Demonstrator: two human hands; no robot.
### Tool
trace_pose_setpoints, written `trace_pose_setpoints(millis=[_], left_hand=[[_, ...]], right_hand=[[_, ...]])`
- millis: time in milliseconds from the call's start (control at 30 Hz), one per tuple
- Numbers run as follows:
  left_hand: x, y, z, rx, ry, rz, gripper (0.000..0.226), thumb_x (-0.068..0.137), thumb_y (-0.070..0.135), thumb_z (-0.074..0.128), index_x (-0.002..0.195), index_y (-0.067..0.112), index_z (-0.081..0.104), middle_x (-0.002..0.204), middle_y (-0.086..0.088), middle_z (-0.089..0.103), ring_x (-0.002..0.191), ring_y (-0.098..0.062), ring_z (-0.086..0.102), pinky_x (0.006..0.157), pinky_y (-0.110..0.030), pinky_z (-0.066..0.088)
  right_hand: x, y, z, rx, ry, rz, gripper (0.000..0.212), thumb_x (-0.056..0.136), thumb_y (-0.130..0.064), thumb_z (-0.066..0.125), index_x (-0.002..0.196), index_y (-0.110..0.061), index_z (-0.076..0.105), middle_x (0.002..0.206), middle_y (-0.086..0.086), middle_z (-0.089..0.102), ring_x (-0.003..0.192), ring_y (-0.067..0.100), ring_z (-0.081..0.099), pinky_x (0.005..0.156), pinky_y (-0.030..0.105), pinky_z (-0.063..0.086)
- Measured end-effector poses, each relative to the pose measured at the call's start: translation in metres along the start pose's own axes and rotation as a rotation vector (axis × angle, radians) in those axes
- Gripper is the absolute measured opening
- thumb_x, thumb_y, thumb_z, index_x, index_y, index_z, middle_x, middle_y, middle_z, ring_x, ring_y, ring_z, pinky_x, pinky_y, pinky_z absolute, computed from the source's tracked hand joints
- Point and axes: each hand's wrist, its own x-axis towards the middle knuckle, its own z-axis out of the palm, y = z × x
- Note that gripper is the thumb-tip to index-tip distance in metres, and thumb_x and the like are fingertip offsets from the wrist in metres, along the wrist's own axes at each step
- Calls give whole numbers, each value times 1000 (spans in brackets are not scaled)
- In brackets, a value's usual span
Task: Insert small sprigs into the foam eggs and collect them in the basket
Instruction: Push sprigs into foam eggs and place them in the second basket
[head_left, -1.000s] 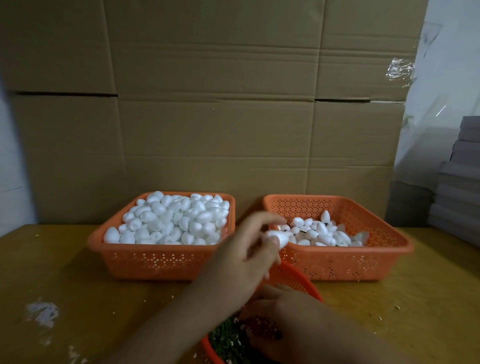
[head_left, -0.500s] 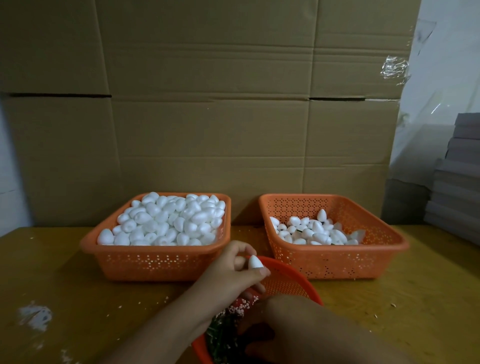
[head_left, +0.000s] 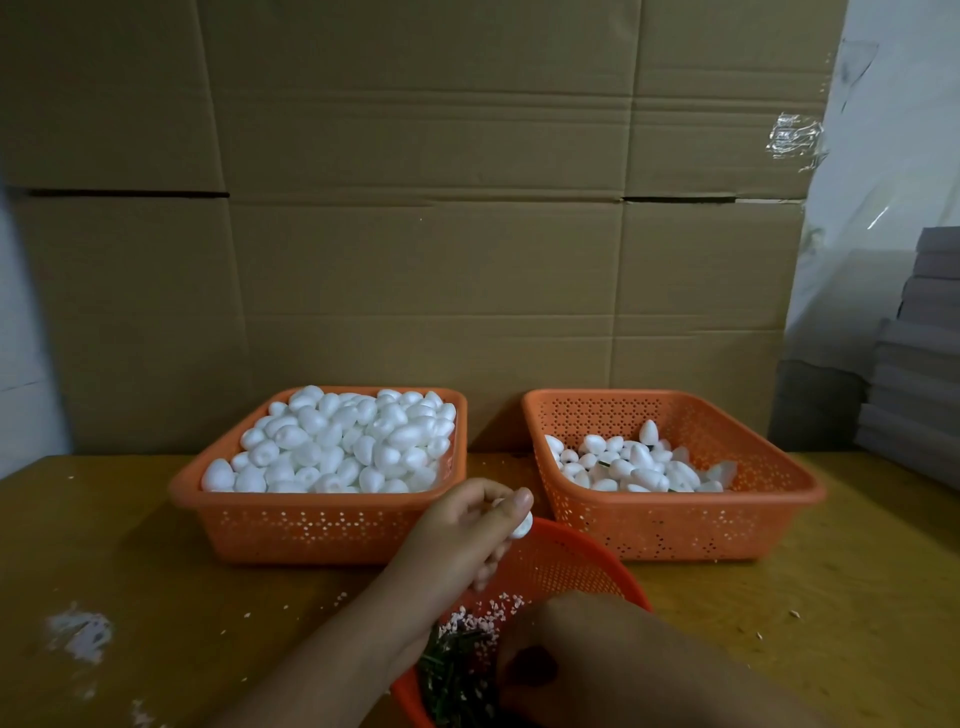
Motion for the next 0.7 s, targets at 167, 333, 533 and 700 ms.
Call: trace_pose_setpoints(millis=[167, 333, 533, 700], left_hand=[[3, -4, -1, -17, 9, -4, 22, 92, 34, 62, 95, 12, 64, 58, 8, 56, 47, -6, 47, 48, -19, 40], [3, -5, 0, -96, 22, -45, 13, 93, 24, 63, 101, 15, 58, 74, 2, 73, 56, -6, 60, 50, -20, 45], [0, -3, -1, -131, 23, -21, 24, 92, 15, 64, 114, 23, 59, 98, -1, 76, 71, -4, 67, 61, -18, 52], [0, 0, -1, -139, -15, -29, 29, 99, 36, 48, 112, 16, 64, 95, -3, 77, 75, -10, 70, 62, -19, 52]], right_hand=[[1, 1, -1, 23, 50, -26, 20, 87, -40, 64, 106, -45, 63, 111, -20, 66, 85, -15, 54, 81, 3, 39], [-2, 1, 0, 39, 252, -14, 17, 85, -42, 61, 99, -33, 64, 96, -17, 67, 85, -6, 59, 76, 10, 46], [-2, 1, -4, 120, 350, -17, 10, 82, -35, 63, 91, -31, 64, 80, -16, 64, 79, 0, 61, 69, 14, 47], [-2, 1, -4, 102, 301, -11, 12, 82, -38, 63, 94, -35, 60, 82, -19, 63, 78, -7, 59, 69, 11, 46]])
